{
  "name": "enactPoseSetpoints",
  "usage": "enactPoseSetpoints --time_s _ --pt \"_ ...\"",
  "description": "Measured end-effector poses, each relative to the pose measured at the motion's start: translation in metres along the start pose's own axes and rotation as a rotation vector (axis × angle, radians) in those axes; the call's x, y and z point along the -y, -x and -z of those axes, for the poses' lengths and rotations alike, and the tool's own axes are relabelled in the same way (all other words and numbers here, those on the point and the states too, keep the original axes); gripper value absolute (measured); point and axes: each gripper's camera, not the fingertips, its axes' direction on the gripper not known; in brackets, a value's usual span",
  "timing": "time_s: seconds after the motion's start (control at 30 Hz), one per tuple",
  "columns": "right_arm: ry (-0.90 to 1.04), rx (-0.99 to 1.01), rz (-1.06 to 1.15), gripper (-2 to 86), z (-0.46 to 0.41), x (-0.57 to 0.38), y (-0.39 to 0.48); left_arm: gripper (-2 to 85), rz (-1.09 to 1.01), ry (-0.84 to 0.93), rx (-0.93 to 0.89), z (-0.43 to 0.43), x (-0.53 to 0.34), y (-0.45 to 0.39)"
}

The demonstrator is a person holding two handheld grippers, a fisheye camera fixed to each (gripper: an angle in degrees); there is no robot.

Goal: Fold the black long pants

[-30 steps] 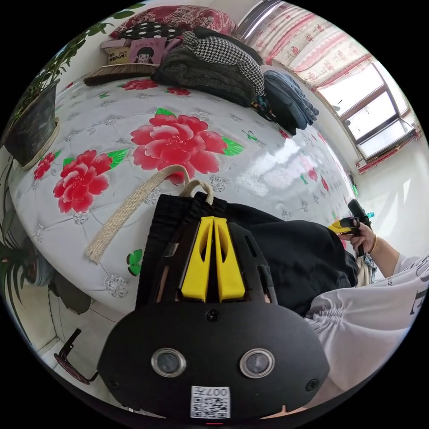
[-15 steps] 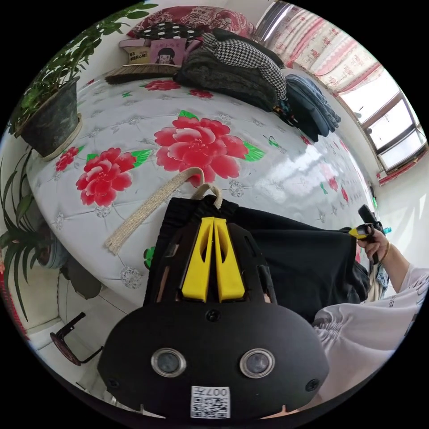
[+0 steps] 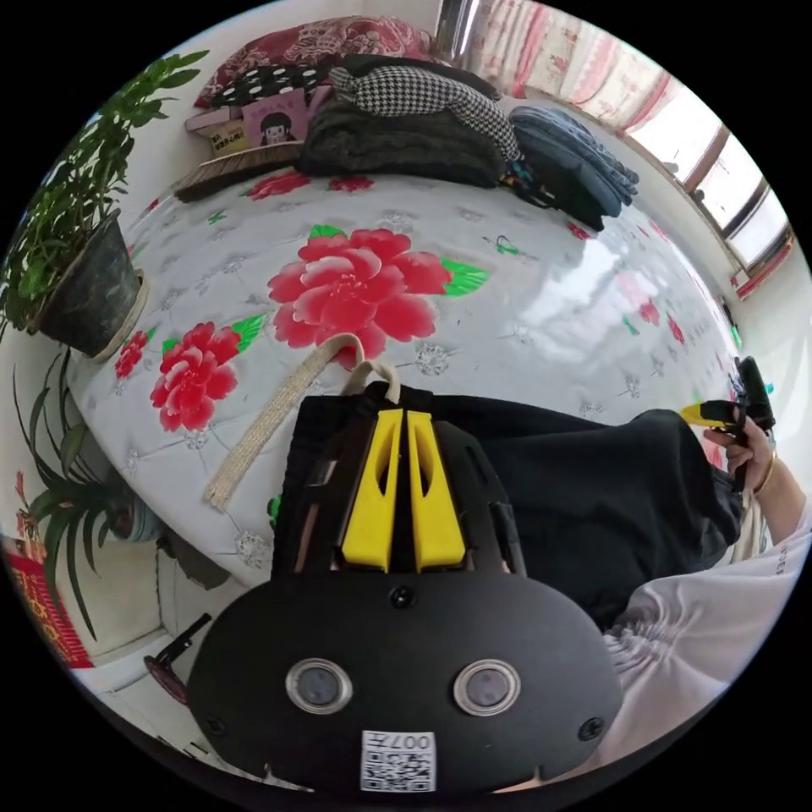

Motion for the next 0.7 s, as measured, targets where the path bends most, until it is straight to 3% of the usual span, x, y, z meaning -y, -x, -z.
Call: enactPoseSetpoints --time_s 0.1,0.23,0.3,0.4,0.5,0.7 --pt "-0.190 -0.057 0.036 5.5 0.059 -0.037 0.017 -0.9 -0.012 0.001 -0.010 -0.005 0.016 -0.002" --pt "-0.315 -0.287 0.037 5.5 0.125 -0.128 0.029 -1.0 -0.045 0.006 -0.018 -0.014 0.049 -0.004" --pt "-0.331 -0.384 -0.023 5.6 0.144 -0.170 0.019 -1.0 0.012 0.040 0.088 -0.018 0.064 0.000" --pt "-0.336 -0.528 -0.143 5.5 0.171 -0.232 -0.003 -1.0 0.117 0.060 -0.040 -0.014 0.073 0.011" --pt "-0.367 -0.593 -0.216 5.0 0.201 -0.271 -0.022 -1.0 0.035 -0.001 -0.025 0.014 0.061 -0.013" --pt "-0.225 -0.694 0.016 3.7 0.188 -0.240 -0.014 -1.0 -0.066 -0.057 0.062 0.061 0.015 -0.066"
